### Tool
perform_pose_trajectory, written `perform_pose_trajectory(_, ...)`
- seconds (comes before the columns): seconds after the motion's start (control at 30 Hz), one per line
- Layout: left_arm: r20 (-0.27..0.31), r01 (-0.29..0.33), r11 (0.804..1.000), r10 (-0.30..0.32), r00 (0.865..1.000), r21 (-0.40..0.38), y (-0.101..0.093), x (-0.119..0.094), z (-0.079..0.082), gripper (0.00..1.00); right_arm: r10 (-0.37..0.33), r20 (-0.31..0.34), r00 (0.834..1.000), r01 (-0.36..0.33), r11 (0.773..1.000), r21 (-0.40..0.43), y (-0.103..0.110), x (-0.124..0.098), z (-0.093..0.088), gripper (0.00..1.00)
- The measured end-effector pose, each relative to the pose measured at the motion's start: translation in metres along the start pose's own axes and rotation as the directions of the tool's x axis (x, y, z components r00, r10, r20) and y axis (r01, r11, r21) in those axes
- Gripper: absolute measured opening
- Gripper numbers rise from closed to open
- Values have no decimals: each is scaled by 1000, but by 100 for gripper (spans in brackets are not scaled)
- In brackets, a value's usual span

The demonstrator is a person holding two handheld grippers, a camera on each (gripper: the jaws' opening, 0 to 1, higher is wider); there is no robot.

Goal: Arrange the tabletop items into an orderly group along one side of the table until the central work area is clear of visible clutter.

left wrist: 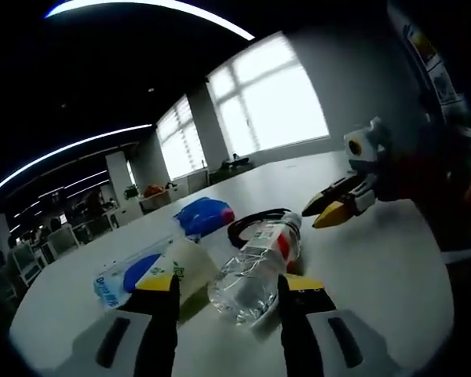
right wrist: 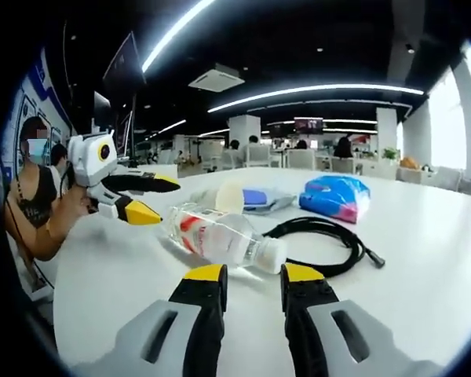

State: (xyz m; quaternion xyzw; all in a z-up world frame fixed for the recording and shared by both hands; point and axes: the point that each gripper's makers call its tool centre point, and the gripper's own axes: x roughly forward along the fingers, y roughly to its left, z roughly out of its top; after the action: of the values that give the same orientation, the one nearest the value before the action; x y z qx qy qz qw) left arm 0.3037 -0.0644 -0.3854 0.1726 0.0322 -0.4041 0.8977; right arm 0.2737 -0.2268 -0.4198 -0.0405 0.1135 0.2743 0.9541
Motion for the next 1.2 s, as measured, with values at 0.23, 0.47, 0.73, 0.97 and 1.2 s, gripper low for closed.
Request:
perform_pose_trajectory(0.23,-30,50,998,-49,998,29,-9,1,-2,48,17,25,1000,-18,998,62,-8,4,1,25)
perform_pose_trajectory(0.47,-27,76,996,-75,997,42,-13,8,1,36,40,26,999,-42,997,67,-4,8,-1,24)
perform_pose_trajectory(0.73,-37,96,994,-94,995,45,-14,11,1,36,36,2,999,-36,999,34,-7,10,-1,24)
perform_pose_trajectory(0.97,-55,112,994,-111,992,17,-15,14,-3,33,66,-47,997,-65,998,9,-10,13,-4,23)
perform_pose_trajectory(1.2,-70,131,991,-128,989,34,-17,17,-4,34,91,-70,993,-90,996,11,-6,19,-7,24)
